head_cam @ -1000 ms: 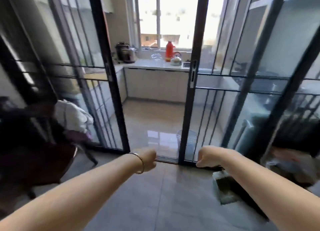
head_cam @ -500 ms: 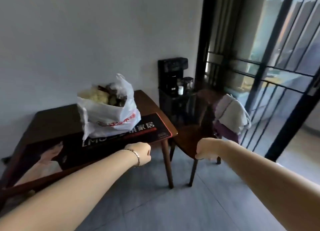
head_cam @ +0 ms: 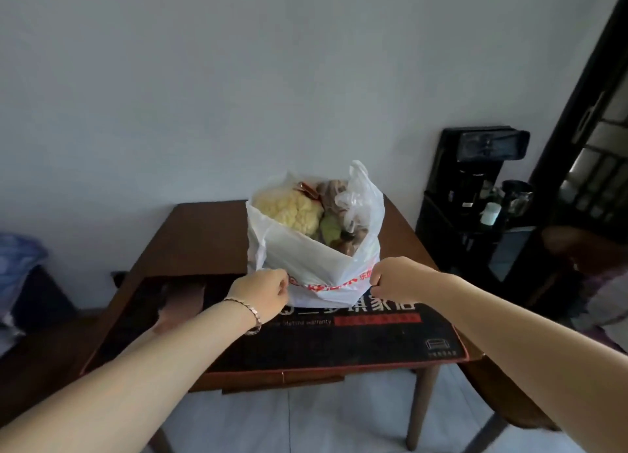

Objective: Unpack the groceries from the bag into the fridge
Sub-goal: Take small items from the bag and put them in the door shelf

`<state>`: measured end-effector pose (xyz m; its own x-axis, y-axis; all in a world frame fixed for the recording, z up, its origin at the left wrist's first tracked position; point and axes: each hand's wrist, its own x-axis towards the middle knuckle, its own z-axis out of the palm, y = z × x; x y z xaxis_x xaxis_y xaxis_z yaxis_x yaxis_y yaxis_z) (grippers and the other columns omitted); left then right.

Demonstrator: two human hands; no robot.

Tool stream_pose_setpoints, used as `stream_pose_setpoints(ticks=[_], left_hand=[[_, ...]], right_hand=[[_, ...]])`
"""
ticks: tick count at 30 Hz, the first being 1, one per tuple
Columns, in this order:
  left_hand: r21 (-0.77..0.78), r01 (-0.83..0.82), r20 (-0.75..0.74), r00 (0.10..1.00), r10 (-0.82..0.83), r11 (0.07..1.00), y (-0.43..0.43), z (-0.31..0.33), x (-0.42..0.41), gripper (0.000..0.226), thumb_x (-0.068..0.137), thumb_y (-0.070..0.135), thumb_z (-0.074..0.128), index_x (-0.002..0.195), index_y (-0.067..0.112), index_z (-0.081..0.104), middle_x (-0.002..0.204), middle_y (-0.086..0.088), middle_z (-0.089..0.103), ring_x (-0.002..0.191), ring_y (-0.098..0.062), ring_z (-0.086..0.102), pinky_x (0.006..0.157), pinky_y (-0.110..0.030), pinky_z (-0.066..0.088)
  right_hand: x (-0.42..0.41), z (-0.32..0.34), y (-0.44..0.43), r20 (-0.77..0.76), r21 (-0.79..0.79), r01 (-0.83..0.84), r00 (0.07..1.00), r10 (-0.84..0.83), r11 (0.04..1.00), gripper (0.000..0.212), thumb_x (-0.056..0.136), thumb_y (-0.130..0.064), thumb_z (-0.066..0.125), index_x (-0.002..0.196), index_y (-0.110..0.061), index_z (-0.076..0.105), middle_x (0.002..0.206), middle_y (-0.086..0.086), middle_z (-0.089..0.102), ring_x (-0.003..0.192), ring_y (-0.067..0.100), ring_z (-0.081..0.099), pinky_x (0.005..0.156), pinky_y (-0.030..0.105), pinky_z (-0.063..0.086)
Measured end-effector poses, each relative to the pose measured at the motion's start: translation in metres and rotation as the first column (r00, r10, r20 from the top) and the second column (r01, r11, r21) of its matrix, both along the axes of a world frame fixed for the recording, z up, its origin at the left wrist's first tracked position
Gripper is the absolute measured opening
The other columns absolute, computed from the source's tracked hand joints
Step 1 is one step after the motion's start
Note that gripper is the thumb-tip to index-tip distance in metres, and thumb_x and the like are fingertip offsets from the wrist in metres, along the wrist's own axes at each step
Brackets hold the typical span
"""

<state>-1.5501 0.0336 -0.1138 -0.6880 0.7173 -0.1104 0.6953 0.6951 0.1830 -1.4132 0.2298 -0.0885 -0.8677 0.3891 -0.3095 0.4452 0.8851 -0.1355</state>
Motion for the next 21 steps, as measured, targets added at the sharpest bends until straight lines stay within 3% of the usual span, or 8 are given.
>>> stream_pose_setpoints(ticks=[5,6,8,10,13,15,18,21], left_hand=[[0.090,-0.057,0.020,0.998,0.055,0.994,0.058,0.009,-0.058,0.023,0.094,0.023,0.040,0.108,0.023,0.057,0.104,0.005,0.063,0.093,-0.017,0.060,0.078,-0.029,0.047],[0.123,-0.064,0.025,0.998,0.061,0.990,0.068,0.013,-0.069,0.022,0.094,0.023,0.041,0.107,0.022,0.057,0.101,0.006,0.063,0.091,-0.016,0.059,0.075,-0.028,0.046],[0.179,-0.054,0.007,0.999,0.054,0.982,0.084,0.019,-0.088,0.020,0.094,0.023,0.043,0.107,0.022,0.058,0.089,0.010,0.056,0.081,-0.013,0.055,0.069,-0.025,0.043],[0.237,-0.055,-0.001,0.998,0.057,0.970,0.097,0.025,-0.108,0.019,0.094,0.024,0.044,0.106,0.023,0.059,0.083,0.013,0.050,0.078,-0.010,0.052,0.066,-0.024,0.043],[0.285,-0.049,-0.003,0.999,0.052,0.957,0.109,0.026,-0.135,0.019,0.094,0.025,0.045,0.107,0.024,0.059,0.081,0.018,0.048,0.077,-0.007,0.052,0.064,-0.023,0.044],[0.318,-0.014,-0.036,0.999,0.027,0.948,0.115,0.025,-0.152,0.021,0.094,0.025,0.046,0.110,0.023,0.058,0.089,0.016,0.055,0.080,-0.006,0.055,0.063,-0.022,0.043],[0.307,0.114,-0.161,0.985,-0.066,0.945,0.130,0.024,-0.186,0.030,0.092,0.027,0.048,0.121,0.021,0.053,0.116,0.008,0.058,0.105,-0.010,0.054,0.074,-0.020,0.041],[0.311,0.188,-0.168,0.976,-0.141,0.932,0.158,0.028,-0.220,0.035,0.090,0.033,0.051,0.121,0.017,0.054,0.120,0.000,0.057,0.113,-0.019,0.050,0.089,-0.029,0.042]], right_hand=[[-0.072,0.007,0.053,-0.413,0.012,0.076,0.909,-0.064,0.997,0.028,0.092,-0.033,0.050,0.115,-0.019,0.057,0.109,0.000,0.059,0.093,0.019,0.060,0.078,0.031,0.053],[-0.086,0.005,0.061,-0.416,-0.037,0.117,0.901,-0.122,0.992,0.026,0.092,-0.035,0.051,0.107,-0.016,0.058,0.099,0.001,0.061,0.085,0.019,0.060,0.072,0.030,0.052],[-0.110,-0.006,0.070,-0.255,-0.107,0.175,0.947,-0.197,0.979,0.035,0.089,-0.047,0.052,0.080,-0.013,0.051,0.072,0.000,0.054,0.066,0.016,0.054,0.057,0.027,0.044],[-0.128,-0.023,0.075,-0.134,-0.141,0.186,0.970,-0.205,0.972,0.045,0.085,-0.055,0.055,0.072,-0.015,0.039,0.062,-0.004,0.043,0.053,0.011,0.044,0.047,0.022,0.034],[-0.142,-0.039,0.077,-0.207,-0.199,0.216,0.944,-0.257,0.956,0.041,0.081,-0.053,0.062,0.083,-0.018,0.039,0.059,-0.010,0.040,0.048,0.002,0.037,0.041,0.018,0.026],[-0.147,-0.043,0.075,-0.232,-0.249,0.234,0.928,-0.292,0.940,0.040,0.079,-0.050,0.065,0.072,-0.020,0.040,0.049,-0.009,0.038,0.039,0.004,0.035,0.036,0.016,0.023],[-0.155,-0.040,0.066,-0.266,-0.269,0.252,0.908,-0.323,0.930,0.041,0.078,-0.044,0.066,0.061,-0.022,0.037,0.045,-0.005,0.039,0.038,0.009,0.037,0.035,0.017,0.023],[-0.161,-0.027,0.053,-0.382,-0.298,0.291,0.836,-0.393,0.909,0.032,0.075,-0.041,0.066,0.064,-0.020,0.045,0.053,-0.002,0.046,0.046,0.011,0.038,0.043,0.020,0.028]])
